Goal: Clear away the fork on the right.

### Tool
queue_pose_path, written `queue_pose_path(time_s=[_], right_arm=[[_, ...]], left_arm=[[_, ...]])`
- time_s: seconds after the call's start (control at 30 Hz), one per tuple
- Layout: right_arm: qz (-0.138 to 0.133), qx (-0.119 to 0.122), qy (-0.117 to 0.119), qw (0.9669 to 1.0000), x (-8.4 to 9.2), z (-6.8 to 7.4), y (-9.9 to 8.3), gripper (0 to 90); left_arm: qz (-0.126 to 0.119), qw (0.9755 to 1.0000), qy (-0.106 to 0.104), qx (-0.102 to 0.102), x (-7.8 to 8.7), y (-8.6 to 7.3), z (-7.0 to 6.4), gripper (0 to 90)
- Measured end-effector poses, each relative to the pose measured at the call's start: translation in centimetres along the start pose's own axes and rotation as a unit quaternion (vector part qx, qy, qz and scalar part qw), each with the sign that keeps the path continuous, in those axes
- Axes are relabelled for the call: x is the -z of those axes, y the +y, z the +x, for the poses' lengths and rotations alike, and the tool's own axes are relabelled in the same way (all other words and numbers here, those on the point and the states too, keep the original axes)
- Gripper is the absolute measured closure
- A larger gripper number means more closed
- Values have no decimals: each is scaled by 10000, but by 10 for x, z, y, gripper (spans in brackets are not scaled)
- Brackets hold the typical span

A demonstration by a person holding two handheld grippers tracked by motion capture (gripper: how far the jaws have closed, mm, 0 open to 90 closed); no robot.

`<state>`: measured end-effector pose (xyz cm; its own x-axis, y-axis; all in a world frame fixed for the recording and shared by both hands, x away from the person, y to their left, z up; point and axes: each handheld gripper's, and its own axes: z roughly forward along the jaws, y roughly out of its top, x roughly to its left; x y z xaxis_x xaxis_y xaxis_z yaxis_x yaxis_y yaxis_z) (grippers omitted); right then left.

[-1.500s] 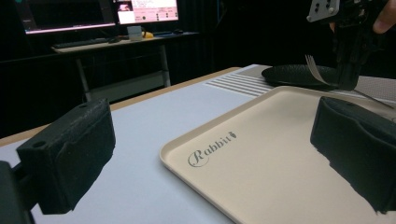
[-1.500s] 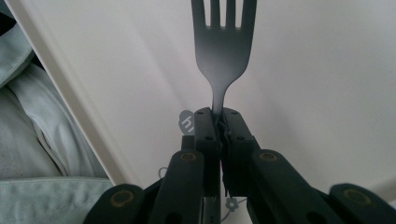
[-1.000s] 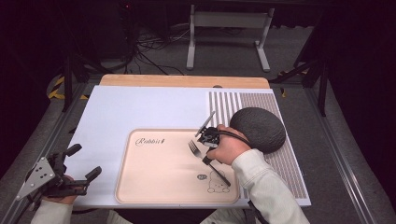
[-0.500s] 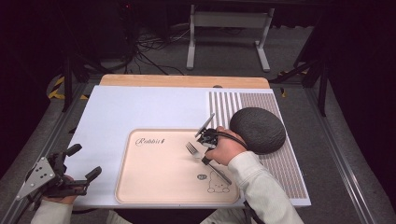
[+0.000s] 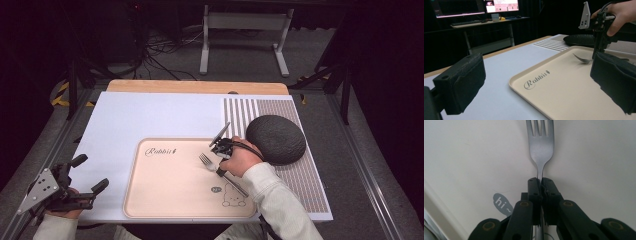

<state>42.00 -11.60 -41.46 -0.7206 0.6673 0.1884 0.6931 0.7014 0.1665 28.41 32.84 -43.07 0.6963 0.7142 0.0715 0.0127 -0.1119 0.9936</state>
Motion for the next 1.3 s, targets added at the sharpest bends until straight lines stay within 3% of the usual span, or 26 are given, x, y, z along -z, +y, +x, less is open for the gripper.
queue_pose_path(time_s=[0.2, 0.27, 0.53, 0.57, 0.63, 0.67, 0.7, 0.8, 0.87, 0.9, 0.97, 1.0, 1.03, 1.1, 1.17, 1.3], right_arm=[[26, -17, -16, 10000, -1, -1, 0, 851], [-106, -151, -14, 9998, -1, -1, 0, 767], [-477, 93, -153, 9987, 4, 0, 0, 573], [-589, 111, -198, 9980, 4, 1, 1, 487], [-991, 328, -296, 9941, 3, 1, 2, 286], [-1154, 396, -381, 9918, 4, 1, 2, 254], [-1154, 396, -381, 9918, 4, 1, 2, 254], [-1415, 804, -400, 9858, 8, 5, 2, 168], [-1641, 1043, -476, 9798, 12, 10, 1, 149], [-1641, 1043, -476, 9798, 12, 10, 1, 149], [-1809, 1222, -488, 9747, 13, 14, 0, 144], [-2007, 1340, -435, 9695, 13, 17, -2, 157], [-2007, 1340, -435, 9695, 13, 17, -2, 157], [-2181, 1443, -424, 9643, 12, 19, -5, 219], [-2240, 1432, -396, 9632, 10, 22, -9, 335], [-2148, 1555, -490, 9630, 6, 24, -15, 683]], left_arm=[[5, 10000, 7, 11, 0, 0, 0, 7], [2, 10000, -2, 1, 0, 0, 0, 7], [21, 10000, -9, 2, 0, 0, 0, 7], [22, 10000, -9, 4, 0, 0, 0, 7], [12, 10000, -2, 11, 0, 0, 0, 7], [6, 10000, 1, 14, 0, 0, 0, 7], [6, 10000, 1, 14, 0, 0, 0, 7], [-1, 10000, 4, 14, 0, 0, 0, 7], [-7, 10000, 3, 20, 0, 0, 0, 7], [-8, 10000, 1, 22, 0, 0, 0, 7], [-12, 10000, 4, 22, 0, 0, 0, 7], [-14, 10000, 5, 22, 0, 0, 0, 7], [-2, 10000, 0, 20, 0, 0, 0, 7], [2, 10000, 1, 9, 0, 0, 0, 7], [9, 10000, -1, 7, 0, 0, 0, 7], [-12, 10000, 18, 9, 0, 0, -1, 7]])
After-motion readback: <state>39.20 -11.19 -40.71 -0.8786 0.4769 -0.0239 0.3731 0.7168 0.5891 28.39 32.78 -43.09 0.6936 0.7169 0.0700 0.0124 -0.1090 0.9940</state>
